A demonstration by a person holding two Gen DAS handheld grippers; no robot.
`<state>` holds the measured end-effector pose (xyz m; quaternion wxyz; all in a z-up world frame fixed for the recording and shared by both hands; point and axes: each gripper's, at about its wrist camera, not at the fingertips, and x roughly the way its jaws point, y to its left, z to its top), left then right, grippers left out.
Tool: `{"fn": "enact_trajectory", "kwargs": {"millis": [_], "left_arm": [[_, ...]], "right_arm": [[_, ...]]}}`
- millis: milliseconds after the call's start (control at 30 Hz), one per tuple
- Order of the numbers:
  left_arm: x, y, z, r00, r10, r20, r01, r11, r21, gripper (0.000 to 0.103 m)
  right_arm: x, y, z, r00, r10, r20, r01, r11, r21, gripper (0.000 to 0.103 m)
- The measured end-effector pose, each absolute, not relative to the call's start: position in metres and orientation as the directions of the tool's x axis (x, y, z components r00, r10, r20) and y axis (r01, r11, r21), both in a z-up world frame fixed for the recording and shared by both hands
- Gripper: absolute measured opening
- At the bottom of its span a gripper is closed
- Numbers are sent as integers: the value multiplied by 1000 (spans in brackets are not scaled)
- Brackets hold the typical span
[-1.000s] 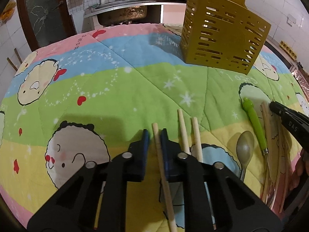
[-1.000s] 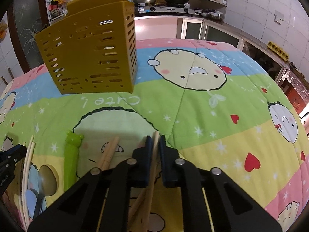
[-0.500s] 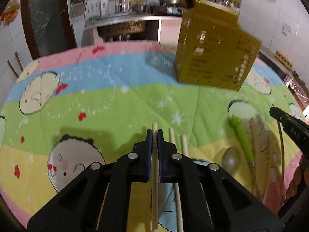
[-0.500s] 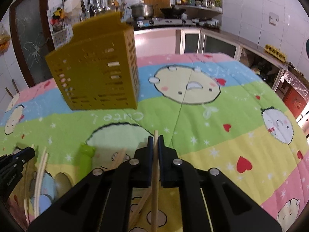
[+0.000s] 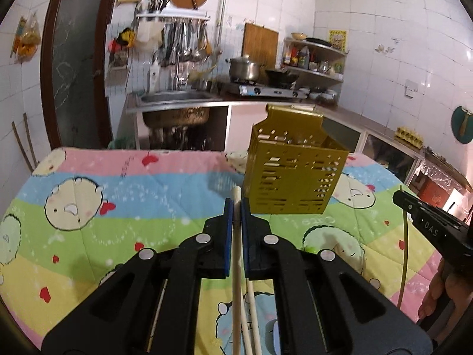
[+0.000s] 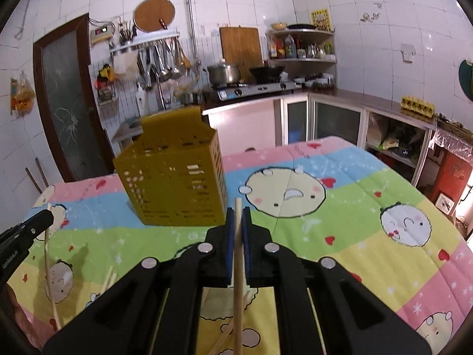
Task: Organize utensils
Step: 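Lift the held chopstick with the left tool toward the yellow holder while the right tool carries its own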
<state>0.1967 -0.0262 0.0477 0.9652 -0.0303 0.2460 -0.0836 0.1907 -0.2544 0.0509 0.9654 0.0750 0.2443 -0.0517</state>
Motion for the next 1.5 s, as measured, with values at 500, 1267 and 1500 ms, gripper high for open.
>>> {"fn": "enact_trajectory", "kwargs": {"millis": [500, 1267, 1500], "left_arm": [[163, -10, 57, 908, -183, -376, 156, 982, -102, 4], [223, -38, 195, 969, -239, -60, 231, 965, -125, 4], [294, -73, 235, 962, -271, 27, 272, 955, -114, 4]], "right_arm": [[134, -240, 69, 938, -77, -339, 110, 991, 80, 6], [195, -221, 205, 998, -45, -52, 47, 998, 47, 5], [276, -233, 235, 996, -63, -57, 69, 992, 107, 5]]}}
